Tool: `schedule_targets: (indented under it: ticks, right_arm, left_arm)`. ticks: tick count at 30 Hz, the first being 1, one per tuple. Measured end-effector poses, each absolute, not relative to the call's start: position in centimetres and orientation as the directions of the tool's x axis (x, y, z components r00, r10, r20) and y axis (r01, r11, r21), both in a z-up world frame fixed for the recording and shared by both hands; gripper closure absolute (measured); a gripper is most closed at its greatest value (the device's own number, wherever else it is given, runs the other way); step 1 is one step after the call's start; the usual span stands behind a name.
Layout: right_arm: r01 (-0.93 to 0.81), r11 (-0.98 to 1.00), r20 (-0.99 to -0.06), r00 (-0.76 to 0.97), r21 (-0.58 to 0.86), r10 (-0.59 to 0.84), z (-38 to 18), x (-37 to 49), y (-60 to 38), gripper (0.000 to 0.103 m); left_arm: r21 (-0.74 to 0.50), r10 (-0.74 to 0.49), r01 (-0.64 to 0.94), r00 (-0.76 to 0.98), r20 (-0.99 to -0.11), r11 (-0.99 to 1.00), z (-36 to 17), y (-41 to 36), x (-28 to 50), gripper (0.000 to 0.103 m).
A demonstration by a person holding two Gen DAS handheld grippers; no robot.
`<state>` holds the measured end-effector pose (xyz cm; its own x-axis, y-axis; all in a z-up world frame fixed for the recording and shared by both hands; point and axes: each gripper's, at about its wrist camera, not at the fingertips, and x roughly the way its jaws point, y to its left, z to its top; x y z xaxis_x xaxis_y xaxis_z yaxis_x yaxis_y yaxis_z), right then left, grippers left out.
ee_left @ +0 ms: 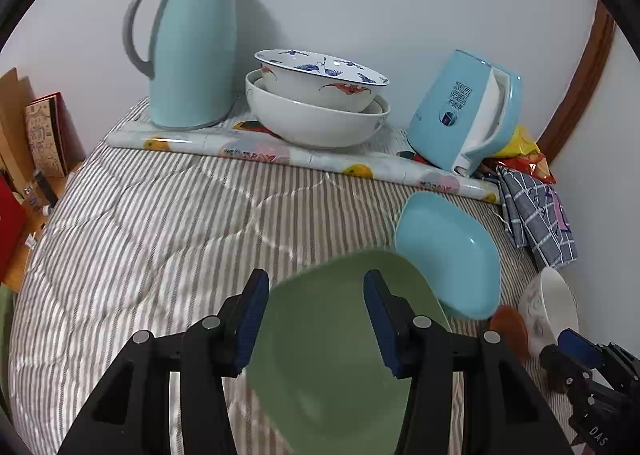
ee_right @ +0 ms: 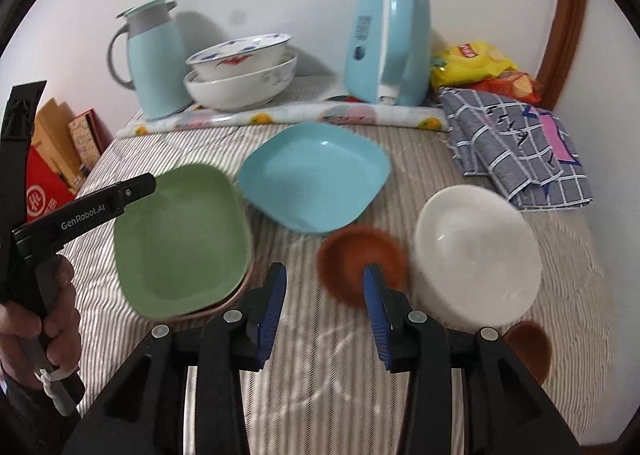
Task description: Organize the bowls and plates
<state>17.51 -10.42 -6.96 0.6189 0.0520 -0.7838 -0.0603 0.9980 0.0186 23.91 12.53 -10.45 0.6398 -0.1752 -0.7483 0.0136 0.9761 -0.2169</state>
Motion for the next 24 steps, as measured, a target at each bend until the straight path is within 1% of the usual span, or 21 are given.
schedule_targets:
  ticks: [4, 7, 11, 13, 19, 24]
  right_arm:
    - [-0.037, 0.999, -0.782, 0.621, 0.033, 0.049, -7.0, 19.1, -11.8, 0.063]
    - [-0.029, 0.999, -0.785, 0.618, 0.036, 0.046, -7.2, 20.1, -12.6, 0.063]
    - [-0.03, 0.999, -0.787, 0.615, 0.037, 0.048, -7.4, 21.4, -13.2, 0.063]
    - [-0.034, 0.998, -0.79, 0.61, 0.046, 0.057, -7.4, 22.1, -13.5, 0.06]
    - [-0.043, 0.999, -0.772, 0.633, 0.025, 0.046, -6.9, 24.2, -14.1, 0.059]
    - [-0.052, 0.998, -0.764, 0.643, 0.025, 0.052, -6.8, 26.1, -14.8, 0.059]
  left_arm:
    - [-0.215, -0.182, 0.02, 0.613, -0.769, 0.976, -11.4, 11.8, 25.3, 0.056]
    - [-0.199, -0.165, 0.01, 0.606, -0.778, 0.98, -11.8, 11.4, 25.7, 0.056]
    - [-0.213, -0.175, 0.009, 0.604, -0.778, 0.977, -11.5, 10.8, 26.3, 0.056]
    - [-0.208, -0.173, 0.012, 0.601, -0.78, 0.978, -11.3, 10.3, 26.8, 0.056]
    - [-0.185, -0.164, 0.024, 0.578, -0.799, 0.982, -10.8, 8.2, 27.9, 0.056]
    - [-0.128, -0.111, 0.011, 0.568, -0.815, 0.992, -10.4, 6.4, 29.0, 0.056]
